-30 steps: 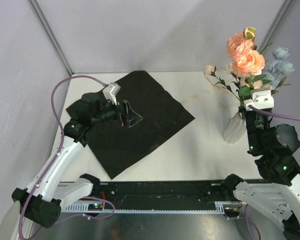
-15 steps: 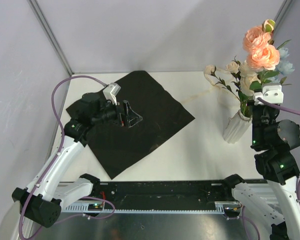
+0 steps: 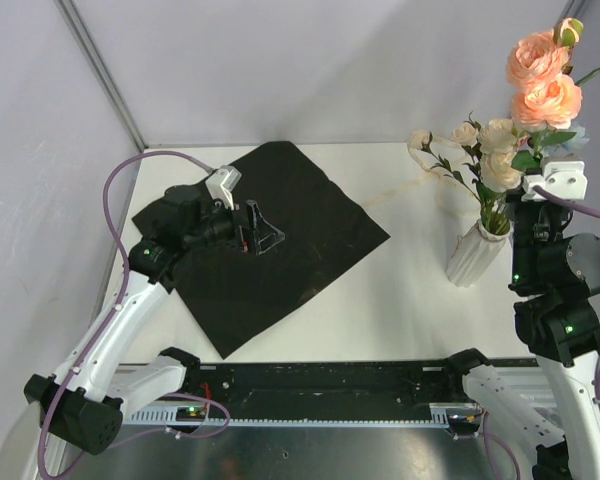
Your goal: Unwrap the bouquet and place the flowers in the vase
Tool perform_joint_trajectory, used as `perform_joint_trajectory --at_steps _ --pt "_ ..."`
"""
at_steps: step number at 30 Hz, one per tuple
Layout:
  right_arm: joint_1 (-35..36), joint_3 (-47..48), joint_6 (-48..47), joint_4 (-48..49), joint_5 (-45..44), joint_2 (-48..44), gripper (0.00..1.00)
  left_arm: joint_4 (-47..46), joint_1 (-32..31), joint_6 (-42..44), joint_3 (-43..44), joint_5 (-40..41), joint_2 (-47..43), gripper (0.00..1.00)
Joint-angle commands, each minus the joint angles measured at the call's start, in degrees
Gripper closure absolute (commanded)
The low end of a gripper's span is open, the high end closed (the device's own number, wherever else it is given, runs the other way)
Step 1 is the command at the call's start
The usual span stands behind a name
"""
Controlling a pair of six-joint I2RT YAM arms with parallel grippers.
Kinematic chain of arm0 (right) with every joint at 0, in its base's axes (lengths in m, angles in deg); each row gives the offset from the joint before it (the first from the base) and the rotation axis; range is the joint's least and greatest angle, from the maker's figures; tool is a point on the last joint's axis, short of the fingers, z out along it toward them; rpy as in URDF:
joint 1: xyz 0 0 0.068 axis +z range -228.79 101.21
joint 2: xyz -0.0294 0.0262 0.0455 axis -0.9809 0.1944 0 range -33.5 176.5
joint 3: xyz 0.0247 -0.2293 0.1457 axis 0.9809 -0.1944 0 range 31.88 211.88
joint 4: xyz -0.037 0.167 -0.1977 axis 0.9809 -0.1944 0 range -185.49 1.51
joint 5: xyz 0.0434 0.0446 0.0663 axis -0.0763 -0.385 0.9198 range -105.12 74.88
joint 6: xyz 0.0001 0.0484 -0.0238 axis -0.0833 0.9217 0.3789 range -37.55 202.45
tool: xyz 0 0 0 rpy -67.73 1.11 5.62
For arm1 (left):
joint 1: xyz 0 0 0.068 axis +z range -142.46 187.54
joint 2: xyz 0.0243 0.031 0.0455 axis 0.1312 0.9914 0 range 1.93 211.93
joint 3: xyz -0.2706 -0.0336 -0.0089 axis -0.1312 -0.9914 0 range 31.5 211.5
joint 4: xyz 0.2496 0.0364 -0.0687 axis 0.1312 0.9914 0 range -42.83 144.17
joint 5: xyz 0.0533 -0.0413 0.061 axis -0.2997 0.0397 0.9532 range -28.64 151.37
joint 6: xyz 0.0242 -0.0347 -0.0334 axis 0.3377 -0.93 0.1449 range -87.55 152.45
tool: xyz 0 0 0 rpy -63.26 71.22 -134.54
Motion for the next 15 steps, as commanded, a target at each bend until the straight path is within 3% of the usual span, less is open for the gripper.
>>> perform_joint_trajectory --at_steps 1,15 --pt "-2.02 1.91 2.17 1.39 2.72 1.11 1.00 -0.23 -0.28 0.04 0.41 0.40 -0.31 0.00" --pt "-10.30 -3.51 11.19 -4.13 8.26 1.54 1.00 0.07 -0.31 0.06 0.53 0.44 -0.22 0.00"
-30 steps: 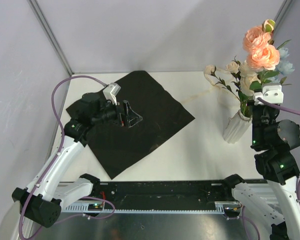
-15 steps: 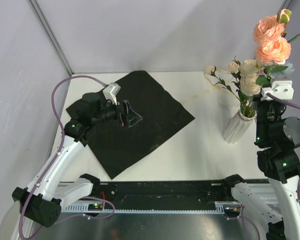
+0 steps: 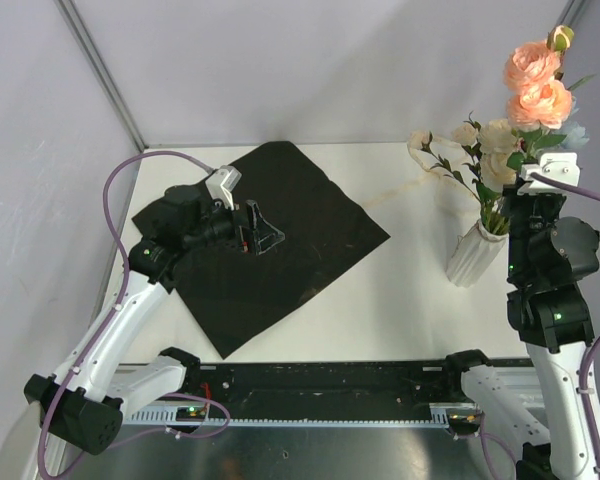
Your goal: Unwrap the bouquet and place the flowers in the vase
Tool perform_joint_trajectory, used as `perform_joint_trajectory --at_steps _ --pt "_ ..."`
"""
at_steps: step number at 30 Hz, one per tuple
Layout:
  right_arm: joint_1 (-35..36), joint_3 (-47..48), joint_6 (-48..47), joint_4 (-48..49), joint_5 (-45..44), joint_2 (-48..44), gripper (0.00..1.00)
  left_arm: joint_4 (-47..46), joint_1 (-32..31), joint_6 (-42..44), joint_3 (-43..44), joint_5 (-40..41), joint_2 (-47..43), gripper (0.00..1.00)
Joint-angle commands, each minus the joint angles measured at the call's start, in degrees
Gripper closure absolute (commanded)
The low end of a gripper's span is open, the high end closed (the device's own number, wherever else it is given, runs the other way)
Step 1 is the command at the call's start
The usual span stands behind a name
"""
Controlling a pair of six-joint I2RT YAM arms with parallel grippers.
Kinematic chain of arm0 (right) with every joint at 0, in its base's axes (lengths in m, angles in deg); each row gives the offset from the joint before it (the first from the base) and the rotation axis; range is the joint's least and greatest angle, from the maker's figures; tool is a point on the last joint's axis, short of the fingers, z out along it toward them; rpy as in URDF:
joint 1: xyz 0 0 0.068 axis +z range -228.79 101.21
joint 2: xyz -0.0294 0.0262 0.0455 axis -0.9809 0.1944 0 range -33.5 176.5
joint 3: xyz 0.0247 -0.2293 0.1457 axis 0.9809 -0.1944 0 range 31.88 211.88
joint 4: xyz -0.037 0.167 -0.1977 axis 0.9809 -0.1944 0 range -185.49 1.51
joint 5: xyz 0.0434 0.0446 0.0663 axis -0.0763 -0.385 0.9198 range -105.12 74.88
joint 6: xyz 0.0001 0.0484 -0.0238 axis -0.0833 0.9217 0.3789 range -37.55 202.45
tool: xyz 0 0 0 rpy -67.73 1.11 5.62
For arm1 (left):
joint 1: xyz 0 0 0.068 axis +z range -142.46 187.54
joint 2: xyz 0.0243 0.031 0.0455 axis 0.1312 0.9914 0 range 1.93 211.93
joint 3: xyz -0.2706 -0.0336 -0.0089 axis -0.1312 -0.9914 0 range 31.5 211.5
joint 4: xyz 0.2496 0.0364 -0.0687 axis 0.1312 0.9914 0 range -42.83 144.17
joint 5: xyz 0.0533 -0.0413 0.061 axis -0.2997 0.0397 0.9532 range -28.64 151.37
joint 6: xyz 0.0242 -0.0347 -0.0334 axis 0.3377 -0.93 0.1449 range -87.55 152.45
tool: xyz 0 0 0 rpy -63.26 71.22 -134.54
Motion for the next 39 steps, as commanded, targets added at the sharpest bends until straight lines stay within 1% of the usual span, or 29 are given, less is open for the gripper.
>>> perform_joint_trajectory --at_steps 1,6,10,15,21,28,31,35,39 --pt "-2.93 -3.26 4.88 -0.59 2.97 -0.93 1.00 -0.08 -0.27 0.09 0.53 0.33 -0.25 0.00" --pt "-5.71 -6.68 9.43 -2.72 5.29 -1.55 1.00 -0.07 -0.34 0.13 0.47 0.62 -0.41 0.00" --pt "-6.26 -9.85 12.78 -3.94 4.06 -3.19 0.94 -0.05 -0.32 0.13 0.53 0.71 -0.45 0.00" --pt "-6.39 -13.39 15.60 -3.86 4.29 -5.36 0.81 0.04 -0.32 0.18 0.50 0.83 -0.51 0.00" --pt "-6.44 -13.32 19.11 -5.57 -0.51 -7.03 0.63 0.05 -0.29 0.22 0.54 0.99 -0.65 0.00" --pt "-6.40 -11.78 21.66 -11.55 -1.31 -7.33 0.41 0.11 -0.32 0.14 0.54 0.81 -0.56 0.00" --pt "-6.37 -11.37 22.20 -13.91 -2.58 -6.60 0.36 0.07 -0.32 0.13 0.54 0.75 -0.54 0.00" --pt "-6.34 -9.95 22.30 -18.18 -0.96 -5.75 0.30 0.09 -0.28 0.07 0.60 0.65 -0.43 0.01" --pt "-6.36 -4.99 24.03 -24.23 0.54 -5.29 0.23 0.09 -0.29 0.13 0.62 0.76 -0.44 0.00"
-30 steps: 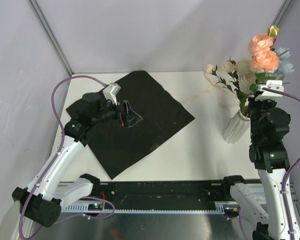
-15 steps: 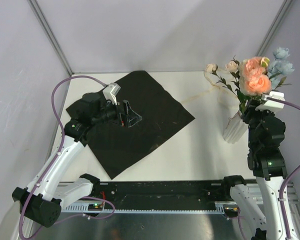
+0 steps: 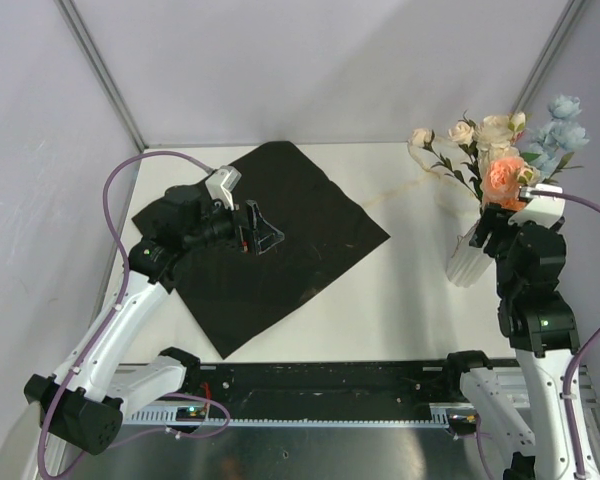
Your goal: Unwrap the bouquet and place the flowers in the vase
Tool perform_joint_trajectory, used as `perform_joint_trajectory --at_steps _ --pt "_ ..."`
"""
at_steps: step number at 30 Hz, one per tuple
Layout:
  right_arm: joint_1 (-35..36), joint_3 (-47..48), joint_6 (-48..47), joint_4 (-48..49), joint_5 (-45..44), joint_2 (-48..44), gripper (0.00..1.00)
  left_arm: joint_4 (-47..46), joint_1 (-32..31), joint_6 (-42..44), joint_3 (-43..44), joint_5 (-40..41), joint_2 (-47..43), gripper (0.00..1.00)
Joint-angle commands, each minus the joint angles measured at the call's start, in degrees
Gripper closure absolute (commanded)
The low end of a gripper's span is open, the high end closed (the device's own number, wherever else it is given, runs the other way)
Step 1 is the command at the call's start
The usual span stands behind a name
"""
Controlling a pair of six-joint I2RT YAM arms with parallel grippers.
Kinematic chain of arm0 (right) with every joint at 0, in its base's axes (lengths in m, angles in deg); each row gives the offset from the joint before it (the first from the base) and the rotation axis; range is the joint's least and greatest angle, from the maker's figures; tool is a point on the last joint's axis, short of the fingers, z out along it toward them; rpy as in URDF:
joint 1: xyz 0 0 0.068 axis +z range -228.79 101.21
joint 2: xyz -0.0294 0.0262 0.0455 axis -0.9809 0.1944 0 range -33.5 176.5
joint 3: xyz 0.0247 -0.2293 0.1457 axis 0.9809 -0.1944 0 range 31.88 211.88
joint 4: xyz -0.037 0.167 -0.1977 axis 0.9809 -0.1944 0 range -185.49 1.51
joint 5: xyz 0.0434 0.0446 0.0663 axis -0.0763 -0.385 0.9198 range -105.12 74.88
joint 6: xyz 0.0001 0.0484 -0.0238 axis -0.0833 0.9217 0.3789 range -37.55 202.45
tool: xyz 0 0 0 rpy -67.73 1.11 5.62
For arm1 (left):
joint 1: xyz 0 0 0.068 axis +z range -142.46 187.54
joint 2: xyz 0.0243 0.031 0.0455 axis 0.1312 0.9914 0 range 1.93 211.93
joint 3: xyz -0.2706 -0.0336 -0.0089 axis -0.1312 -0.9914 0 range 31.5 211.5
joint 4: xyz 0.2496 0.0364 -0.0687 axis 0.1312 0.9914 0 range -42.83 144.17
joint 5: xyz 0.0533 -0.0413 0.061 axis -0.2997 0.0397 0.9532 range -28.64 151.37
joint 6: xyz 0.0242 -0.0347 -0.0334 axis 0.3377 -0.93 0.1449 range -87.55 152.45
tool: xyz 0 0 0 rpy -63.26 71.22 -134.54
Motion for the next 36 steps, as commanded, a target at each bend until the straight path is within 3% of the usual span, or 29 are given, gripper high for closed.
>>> perform_joint_trajectory --at_steps 1,8,17,23,29,32,36 --pt "-0.18 8.27 2.93 -7.00 1.98 -0.01 0.21 -0.21 -0.30 0.11 0.67 0.35 -0.49 0.00" --pt "-0.14 20.53 8.17 -16.22 9.35 0.73 0.02 -0.22 -0.32 0.79 0.32 3.73 -2.49 0.01" --pt "-0.05 31.19 12.33 -16.75 32.34 8.58 0.01 -0.34 -0.31 1.83 -0.33 10.56 -8.05 0.00" --pt "5.38 28.47 17.07 -9.36 44.75 12.24 0.01 -1.35 -0.38 2.29 -1.08 12.70 -11.37 0.00" --pt "19.81 22.25 12.06 -6.56 35.79 15.70 0.01 -1.64 -0.33 2.31 -1.30 12.76 -12.06 0.00" --pt "24.81 18.49 16.16 -3.93 29.28 17.05 0.01 -1.70 -0.32 2.29 -1.30 12.48 -12.18 0.00" --pt "27.44 12.47 22.90 1.31 27.76 17.52 0.01 -1.98 -0.32 2.30 -1.43 12.50 -12.63 0.00"
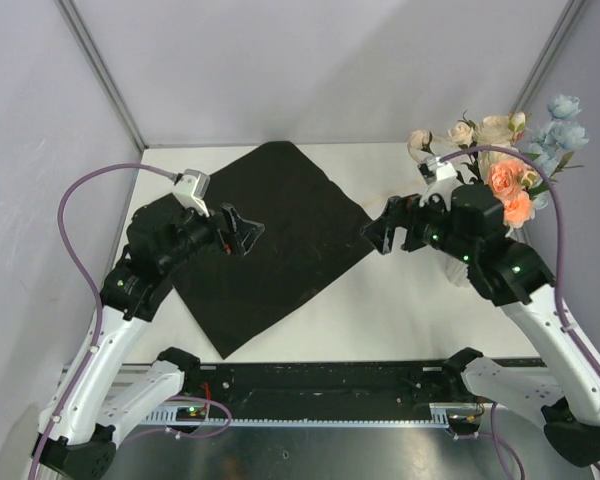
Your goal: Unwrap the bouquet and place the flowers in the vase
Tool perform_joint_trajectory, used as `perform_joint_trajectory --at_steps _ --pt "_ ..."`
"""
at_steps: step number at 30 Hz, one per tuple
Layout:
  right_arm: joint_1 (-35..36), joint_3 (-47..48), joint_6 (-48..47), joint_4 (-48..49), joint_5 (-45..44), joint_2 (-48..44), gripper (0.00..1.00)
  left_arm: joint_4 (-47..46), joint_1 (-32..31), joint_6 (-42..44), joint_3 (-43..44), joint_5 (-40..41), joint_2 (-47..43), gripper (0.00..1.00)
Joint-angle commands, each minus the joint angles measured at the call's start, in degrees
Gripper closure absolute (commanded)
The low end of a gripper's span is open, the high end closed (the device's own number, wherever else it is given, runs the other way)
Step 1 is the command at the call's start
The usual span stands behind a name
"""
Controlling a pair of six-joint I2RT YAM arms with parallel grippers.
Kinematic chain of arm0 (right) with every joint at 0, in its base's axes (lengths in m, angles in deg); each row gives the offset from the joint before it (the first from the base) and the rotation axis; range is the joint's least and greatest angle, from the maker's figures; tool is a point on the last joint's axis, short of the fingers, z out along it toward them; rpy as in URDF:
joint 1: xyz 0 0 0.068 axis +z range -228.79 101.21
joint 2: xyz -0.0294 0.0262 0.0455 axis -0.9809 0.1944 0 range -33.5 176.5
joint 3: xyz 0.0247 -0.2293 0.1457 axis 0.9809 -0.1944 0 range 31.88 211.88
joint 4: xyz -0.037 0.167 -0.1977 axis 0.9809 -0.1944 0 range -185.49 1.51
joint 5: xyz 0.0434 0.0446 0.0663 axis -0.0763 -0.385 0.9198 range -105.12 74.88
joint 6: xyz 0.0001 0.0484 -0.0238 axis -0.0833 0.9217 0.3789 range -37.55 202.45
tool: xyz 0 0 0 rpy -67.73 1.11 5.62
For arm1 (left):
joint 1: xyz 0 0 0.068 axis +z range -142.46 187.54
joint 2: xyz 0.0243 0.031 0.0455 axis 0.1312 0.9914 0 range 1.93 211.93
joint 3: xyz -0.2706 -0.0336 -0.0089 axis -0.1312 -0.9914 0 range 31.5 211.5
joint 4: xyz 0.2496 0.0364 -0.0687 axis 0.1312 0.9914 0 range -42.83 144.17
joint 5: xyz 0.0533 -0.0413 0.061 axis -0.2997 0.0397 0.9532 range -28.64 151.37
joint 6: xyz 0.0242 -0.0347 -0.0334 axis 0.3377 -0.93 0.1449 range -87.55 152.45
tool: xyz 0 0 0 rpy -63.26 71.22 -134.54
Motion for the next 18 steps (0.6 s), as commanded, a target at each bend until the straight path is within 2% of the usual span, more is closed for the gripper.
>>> perform_joint_trajectory --at_steps 1,4,11,18 --pt "2.43 -5.30 8.14 7.99 -5.28 -0.08 0.01 -1.85 -0.28 1.26 -0.52 0.74 -1.16 0.00" --pt "2.86 -8.57 10.68 10.67 -6.15 0.03 0.01 -2.18 -0.28 1.31 -0.68 0.98 -1.82 0.00" --pt "2.92 -13.71 9.43 16.37 -4.09 -0.75 0.01 -3.34 -0.28 1.39 -1.54 1.62 -3.49 0.00" --pt "2.92 -15.19 9.46 17.25 -5.27 -1.33 0.01 -3.52 -0.28 1.20 -1.61 1.22 -2.95 0.00"
